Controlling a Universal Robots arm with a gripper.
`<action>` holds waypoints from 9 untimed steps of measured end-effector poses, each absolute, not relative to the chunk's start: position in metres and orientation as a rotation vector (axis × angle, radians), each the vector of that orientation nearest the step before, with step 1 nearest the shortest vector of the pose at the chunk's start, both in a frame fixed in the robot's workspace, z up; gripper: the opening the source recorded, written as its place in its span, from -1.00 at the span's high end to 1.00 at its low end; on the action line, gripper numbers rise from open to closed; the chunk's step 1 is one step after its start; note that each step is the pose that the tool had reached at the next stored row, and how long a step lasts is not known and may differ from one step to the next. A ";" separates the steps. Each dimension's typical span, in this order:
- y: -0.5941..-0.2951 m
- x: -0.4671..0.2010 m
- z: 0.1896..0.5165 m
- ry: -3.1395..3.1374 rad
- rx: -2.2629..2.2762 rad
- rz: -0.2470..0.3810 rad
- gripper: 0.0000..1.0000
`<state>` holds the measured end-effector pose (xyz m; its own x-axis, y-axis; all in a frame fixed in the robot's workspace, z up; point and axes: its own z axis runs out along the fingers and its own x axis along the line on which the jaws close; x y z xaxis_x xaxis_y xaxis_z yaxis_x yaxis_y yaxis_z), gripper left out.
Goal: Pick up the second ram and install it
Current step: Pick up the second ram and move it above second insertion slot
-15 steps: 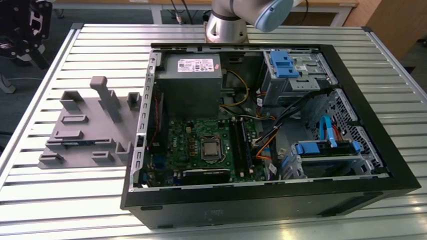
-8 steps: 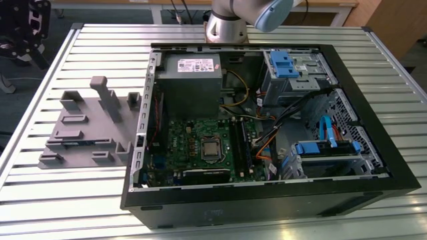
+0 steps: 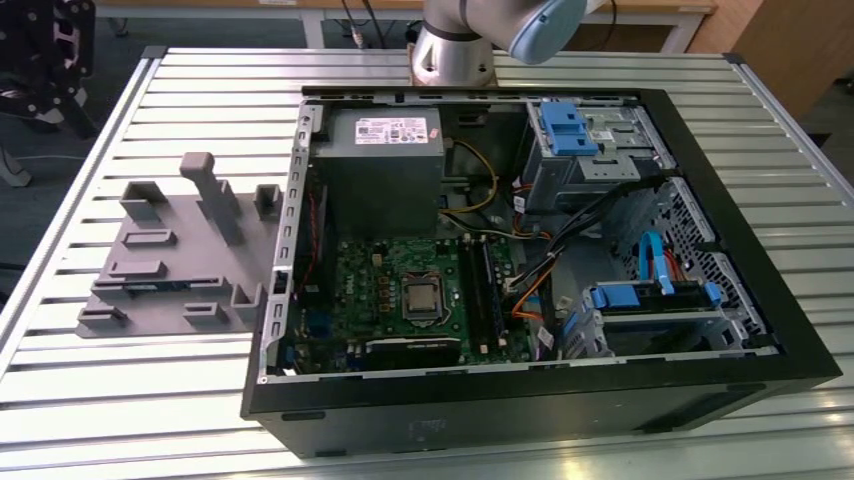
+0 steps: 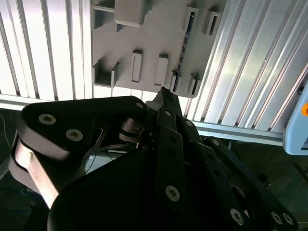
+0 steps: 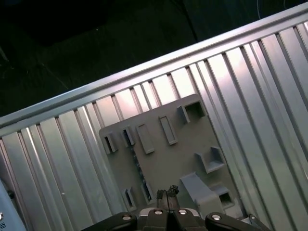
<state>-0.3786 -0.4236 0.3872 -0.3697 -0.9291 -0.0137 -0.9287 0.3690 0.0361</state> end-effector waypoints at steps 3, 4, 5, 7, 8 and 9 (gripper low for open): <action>-0.424 -0.379 0.387 -2.549 1.819 -0.059 0.79; -0.424 -0.379 0.387 -2.534 1.839 -0.058 0.79; -0.424 -0.379 0.387 -2.519 1.859 -0.058 0.79; -0.424 -0.379 0.387 -2.488 1.899 -0.058 0.79; -0.424 -0.379 0.386 -2.475 1.915 -0.058 0.79; -0.424 -0.380 0.386 -2.466 1.927 -0.058 0.79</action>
<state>-0.3797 -0.4235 0.3863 -0.2420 -0.9702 -0.0136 -0.9697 0.2414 0.0362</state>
